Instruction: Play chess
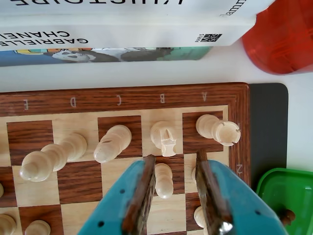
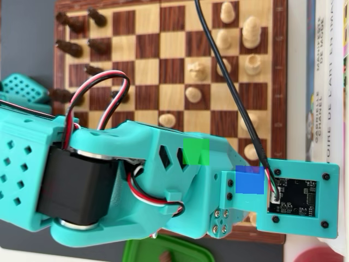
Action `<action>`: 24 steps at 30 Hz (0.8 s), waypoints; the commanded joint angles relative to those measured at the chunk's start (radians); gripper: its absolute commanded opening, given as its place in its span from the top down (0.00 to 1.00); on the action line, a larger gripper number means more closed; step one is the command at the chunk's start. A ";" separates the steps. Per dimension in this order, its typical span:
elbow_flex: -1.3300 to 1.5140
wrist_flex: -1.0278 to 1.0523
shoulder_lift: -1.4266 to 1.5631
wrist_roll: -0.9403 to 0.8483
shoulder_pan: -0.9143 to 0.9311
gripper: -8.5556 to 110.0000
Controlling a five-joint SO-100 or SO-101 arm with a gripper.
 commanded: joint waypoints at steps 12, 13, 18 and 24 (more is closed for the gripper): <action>-0.100 0.000 -0.075 -0.002 0.012 0.82; -0.110 0.000 -0.083 -0.003 0.014 0.82; -0.140 0.002 -0.107 -0.003 0.023 0.82; -0.140 -0.005 -0.135 -0.003 0.015 0.82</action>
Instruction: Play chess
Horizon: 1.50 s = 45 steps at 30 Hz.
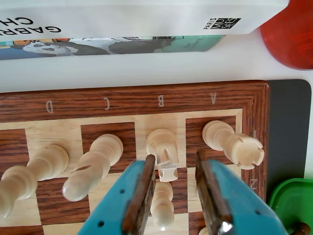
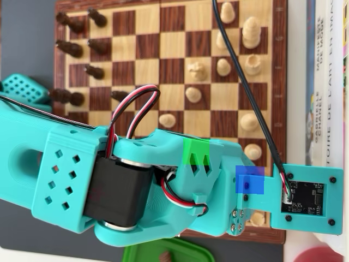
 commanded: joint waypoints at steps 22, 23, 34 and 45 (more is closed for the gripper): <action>-0.112 0.000 -0.060 -0.003 0.011 0.82; -0.114 0.000 -0.060 -0.003 0.012 0.82; -0.107 0.002 -0.058 -0.003 0.009 0.82; -0.107 0.002 -0.058 -0.003 0.009 0.89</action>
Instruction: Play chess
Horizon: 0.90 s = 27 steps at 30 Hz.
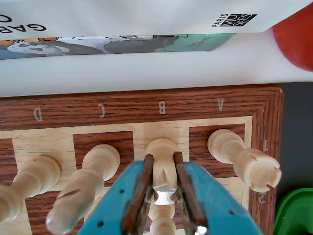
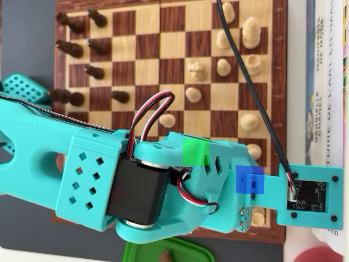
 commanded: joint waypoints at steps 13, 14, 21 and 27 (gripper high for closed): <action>-0.008 -0.008 0.098 -0.003 0.012 0.89; 0.005 -0.008 0.114 -0.003 0.012 0.89; 0.063 -0.006 0.179 -0.003 0.006 0.89; 0.110 -0.008 0.261 -0.003 0.006 0.89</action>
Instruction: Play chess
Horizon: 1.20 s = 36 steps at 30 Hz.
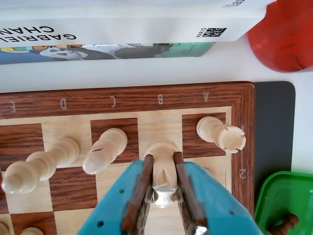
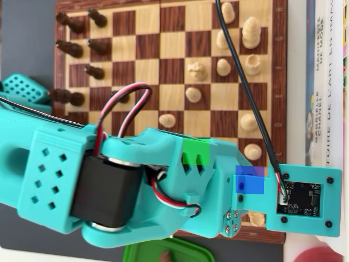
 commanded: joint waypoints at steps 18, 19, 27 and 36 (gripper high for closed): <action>0.287 -0.009 0.379 0.009 -0.025 0.89; 0.307 -0.009 0.396 0.011 -0.034 0.89; 0.488 -0.009 0.532 0.087 -0.077 0.89; 0.594 -0.009 0.571 0.087 -0.080 0.89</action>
